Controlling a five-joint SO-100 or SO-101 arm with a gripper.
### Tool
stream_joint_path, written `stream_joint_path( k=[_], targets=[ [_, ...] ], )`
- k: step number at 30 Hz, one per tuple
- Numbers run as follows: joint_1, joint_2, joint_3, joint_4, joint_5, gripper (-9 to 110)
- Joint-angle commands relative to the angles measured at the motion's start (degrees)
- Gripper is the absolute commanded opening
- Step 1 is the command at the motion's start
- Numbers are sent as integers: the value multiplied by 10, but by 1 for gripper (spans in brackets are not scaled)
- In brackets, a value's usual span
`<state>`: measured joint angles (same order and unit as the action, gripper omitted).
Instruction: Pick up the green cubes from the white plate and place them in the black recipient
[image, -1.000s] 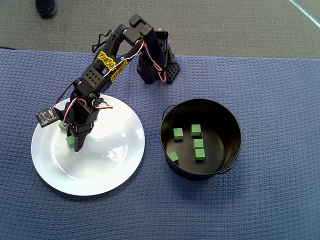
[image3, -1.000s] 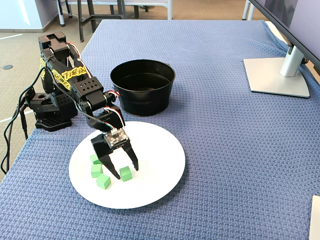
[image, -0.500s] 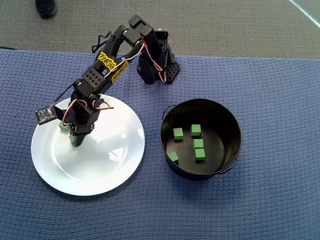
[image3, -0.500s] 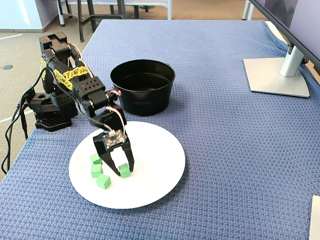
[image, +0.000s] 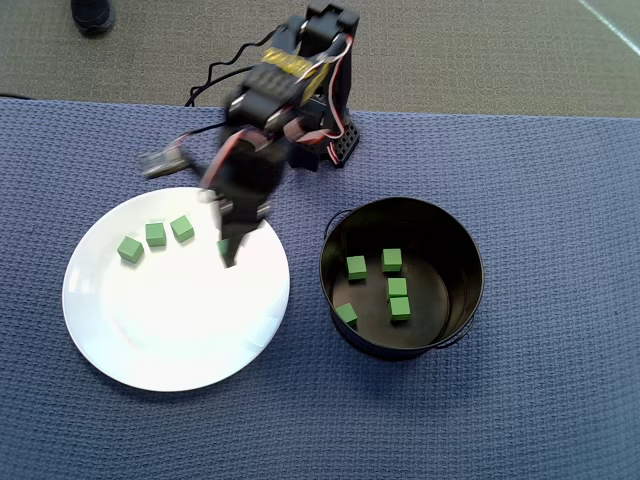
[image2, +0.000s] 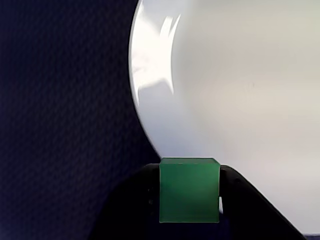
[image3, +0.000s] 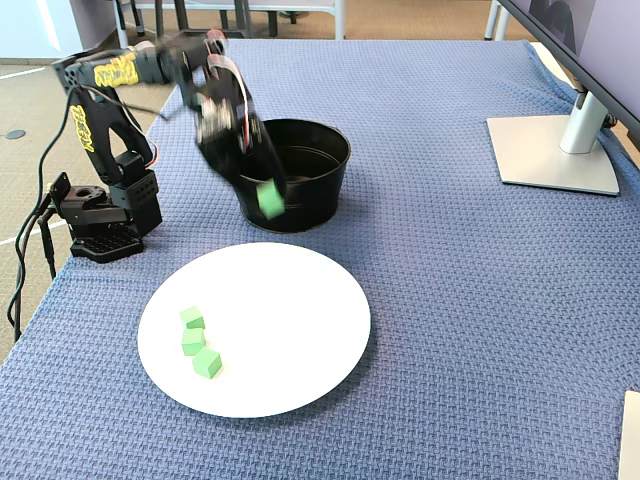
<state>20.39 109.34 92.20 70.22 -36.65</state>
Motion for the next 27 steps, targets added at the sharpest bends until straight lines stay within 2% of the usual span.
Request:
stream_joint_path(
  k=[1,10,20,23,25,27],
  targets=[
    [-88,116,1,65,73,0],
    [-286,156,72,54,180,0],
    [-384,86,165,-53,207,0],
    [-394,85,167,-49,183,25],
    [-390,93,161,-44,185,33],
    [-390,103,151,-29,178,34]
  ],
)
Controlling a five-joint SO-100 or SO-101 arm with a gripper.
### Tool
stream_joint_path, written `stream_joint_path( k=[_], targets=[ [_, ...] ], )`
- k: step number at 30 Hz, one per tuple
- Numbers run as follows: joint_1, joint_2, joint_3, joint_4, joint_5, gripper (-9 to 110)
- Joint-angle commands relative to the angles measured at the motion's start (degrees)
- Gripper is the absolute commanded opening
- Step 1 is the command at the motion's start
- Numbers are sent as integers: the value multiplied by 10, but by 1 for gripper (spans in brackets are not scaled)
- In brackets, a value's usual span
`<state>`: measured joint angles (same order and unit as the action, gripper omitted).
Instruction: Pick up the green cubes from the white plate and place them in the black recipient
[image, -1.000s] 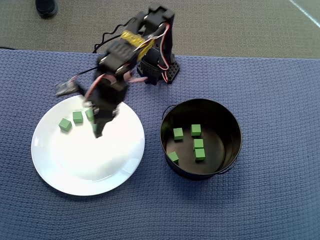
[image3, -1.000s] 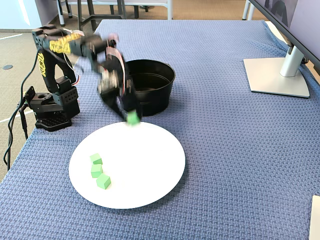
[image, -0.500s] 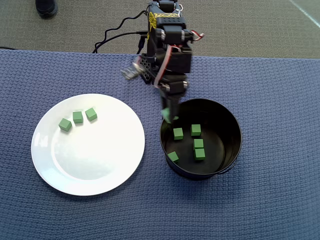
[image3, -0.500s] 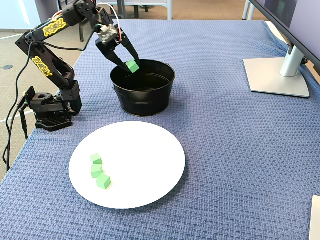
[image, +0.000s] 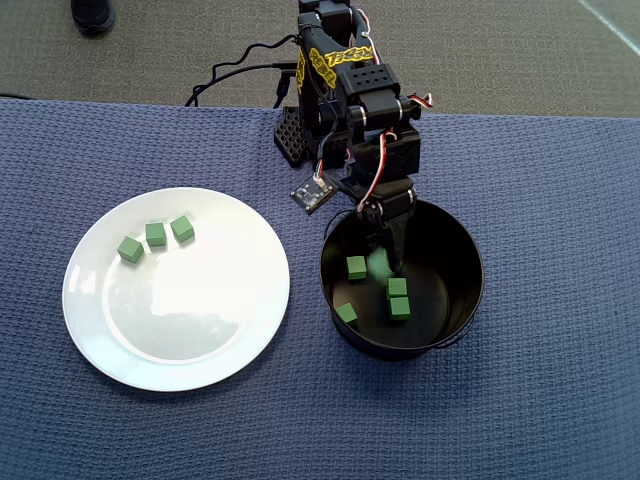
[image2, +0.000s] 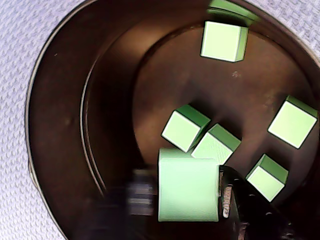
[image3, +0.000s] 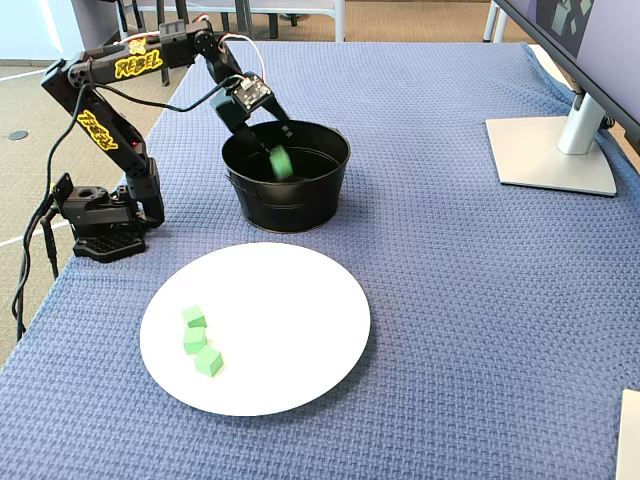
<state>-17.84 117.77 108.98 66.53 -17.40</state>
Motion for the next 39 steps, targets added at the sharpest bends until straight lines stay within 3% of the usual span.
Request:
stream_joint_path(
  k=[1,5,9,15,19,26,34,39],
  targets=[
    [-9,24,-22,16,-18,34],
    [-8,41,-48,48,-36,33],
    [46,48,-142,101,-52,24],
    [221,14,-295,166,-221,17],
    [359,-25,-277,107,-365,20],
    [548,-111,-142,-118,-584,22],
    [655,-197,-25,-306,-776,22],
    [681,-230,-18,-333,-830,22]
  ],
)
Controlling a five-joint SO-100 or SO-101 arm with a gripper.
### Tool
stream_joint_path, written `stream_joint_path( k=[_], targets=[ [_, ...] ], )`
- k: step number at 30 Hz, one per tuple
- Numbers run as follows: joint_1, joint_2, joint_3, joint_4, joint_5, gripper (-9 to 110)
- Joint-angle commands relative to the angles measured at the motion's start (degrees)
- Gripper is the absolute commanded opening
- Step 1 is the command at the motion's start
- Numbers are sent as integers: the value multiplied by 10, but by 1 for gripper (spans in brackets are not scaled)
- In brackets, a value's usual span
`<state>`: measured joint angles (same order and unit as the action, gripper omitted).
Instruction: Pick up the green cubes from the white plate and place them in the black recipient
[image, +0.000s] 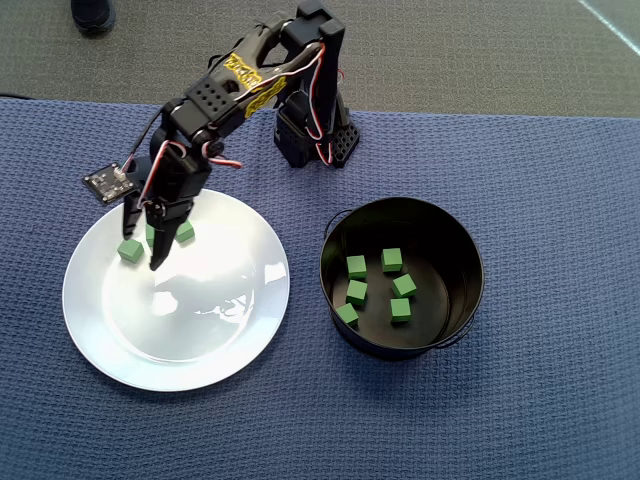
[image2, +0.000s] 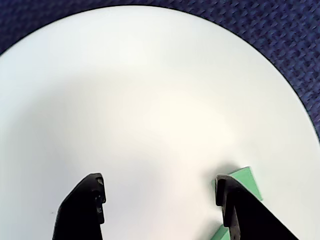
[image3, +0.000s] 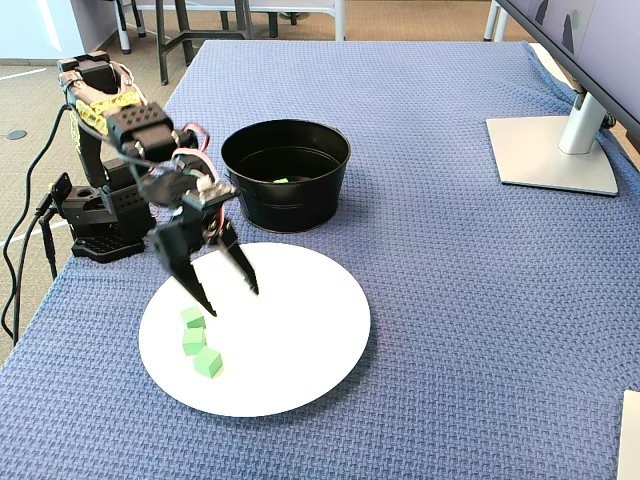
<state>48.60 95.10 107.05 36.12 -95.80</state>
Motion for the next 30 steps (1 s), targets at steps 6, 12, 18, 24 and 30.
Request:
stream_joint_path(
  k=[6,12,18,24,30],
  targets=[
    [34,-28,53,-94,-116,22],
    [53,-58,68,-118,-189,23],
    [59,-82,30,-90,-205,22],
    [61,-100,21,-101,-195,22],
    [59,-93,26,-99,-191,22]
  ],
)
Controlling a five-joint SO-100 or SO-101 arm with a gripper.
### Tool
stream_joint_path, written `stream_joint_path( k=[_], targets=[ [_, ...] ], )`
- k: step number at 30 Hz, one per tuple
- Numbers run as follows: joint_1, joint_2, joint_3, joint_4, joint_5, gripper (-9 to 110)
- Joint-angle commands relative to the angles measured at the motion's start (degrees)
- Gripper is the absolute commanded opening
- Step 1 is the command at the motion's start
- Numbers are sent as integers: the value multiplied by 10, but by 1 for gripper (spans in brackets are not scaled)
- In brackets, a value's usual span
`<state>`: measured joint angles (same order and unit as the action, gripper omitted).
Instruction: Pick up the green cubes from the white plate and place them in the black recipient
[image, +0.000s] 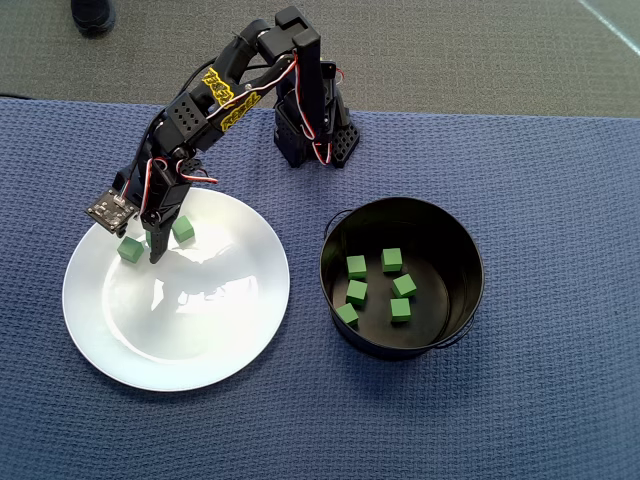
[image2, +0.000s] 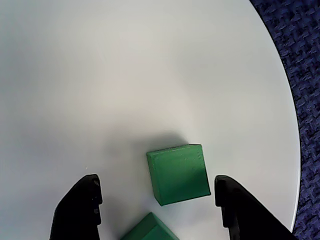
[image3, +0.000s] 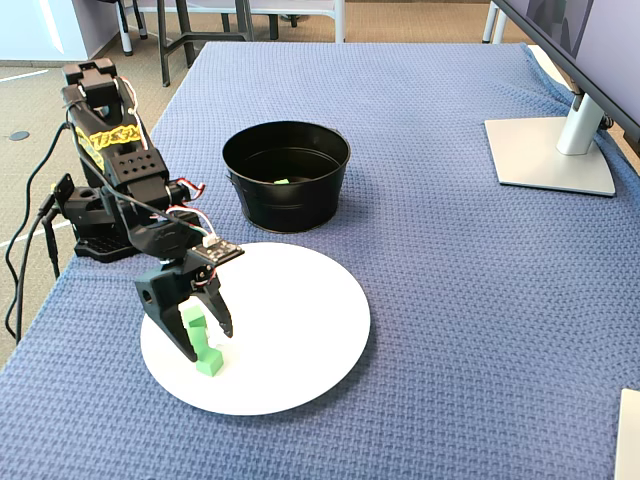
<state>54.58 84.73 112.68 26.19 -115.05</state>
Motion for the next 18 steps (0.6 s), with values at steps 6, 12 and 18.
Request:
stream_joint_path(
  k=[6,12,18],
  targets=[
    [5,-11,-38,-25,-2,21],
    [11,-35,-62,-25,-6,21],
    [11,-47,-62,-44,-4,17]
  ],
)
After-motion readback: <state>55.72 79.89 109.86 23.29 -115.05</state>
